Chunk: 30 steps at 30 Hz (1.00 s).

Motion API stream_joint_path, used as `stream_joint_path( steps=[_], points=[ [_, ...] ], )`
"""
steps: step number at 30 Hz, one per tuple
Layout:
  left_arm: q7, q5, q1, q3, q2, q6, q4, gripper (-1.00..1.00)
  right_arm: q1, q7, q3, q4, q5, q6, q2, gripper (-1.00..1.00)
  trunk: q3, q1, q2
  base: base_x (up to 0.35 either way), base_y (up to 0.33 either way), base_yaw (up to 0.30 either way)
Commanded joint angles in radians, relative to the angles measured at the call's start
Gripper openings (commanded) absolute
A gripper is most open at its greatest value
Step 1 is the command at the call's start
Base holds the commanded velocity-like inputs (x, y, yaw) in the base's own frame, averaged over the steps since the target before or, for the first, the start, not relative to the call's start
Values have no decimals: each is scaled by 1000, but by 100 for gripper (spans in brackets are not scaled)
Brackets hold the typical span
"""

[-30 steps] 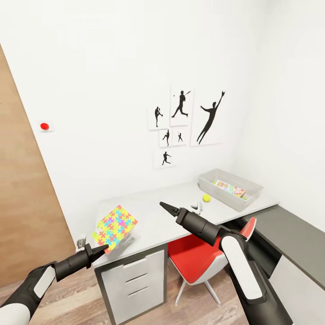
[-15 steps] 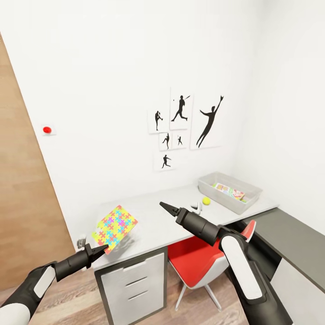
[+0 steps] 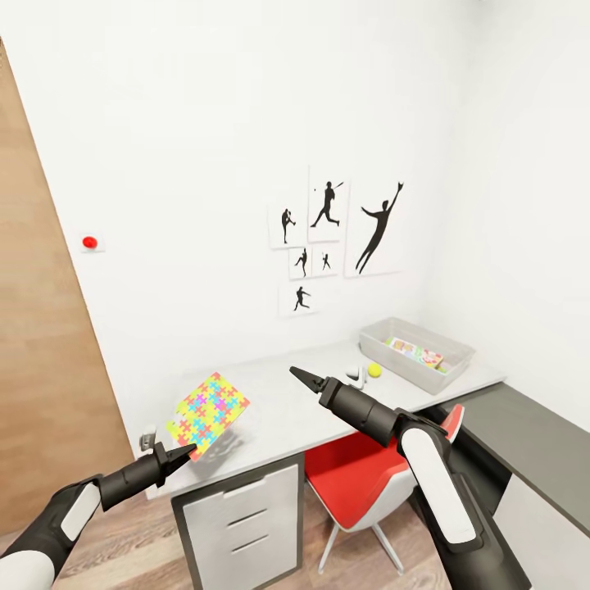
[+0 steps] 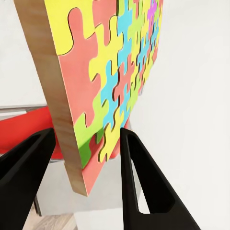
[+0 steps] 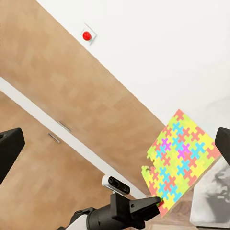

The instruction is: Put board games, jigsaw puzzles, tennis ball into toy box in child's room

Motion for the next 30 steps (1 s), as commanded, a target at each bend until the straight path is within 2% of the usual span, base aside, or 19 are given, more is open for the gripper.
stream_joint_path(
  steps=[1, 30],
  points=[
    [-1, 3, 0, 1, 0, 6, 1, -100, 0, 3, -1, 0, 1, 4, 0, 100, 1, 0, -1, 0, 0, 0],
    [1, 3, 0, 1, 0, 7, 1, -100, 0, 3, -1, 1, 1, 4, 0, 100, 48, 0, -1, 0, 0, 8]
  ],
)
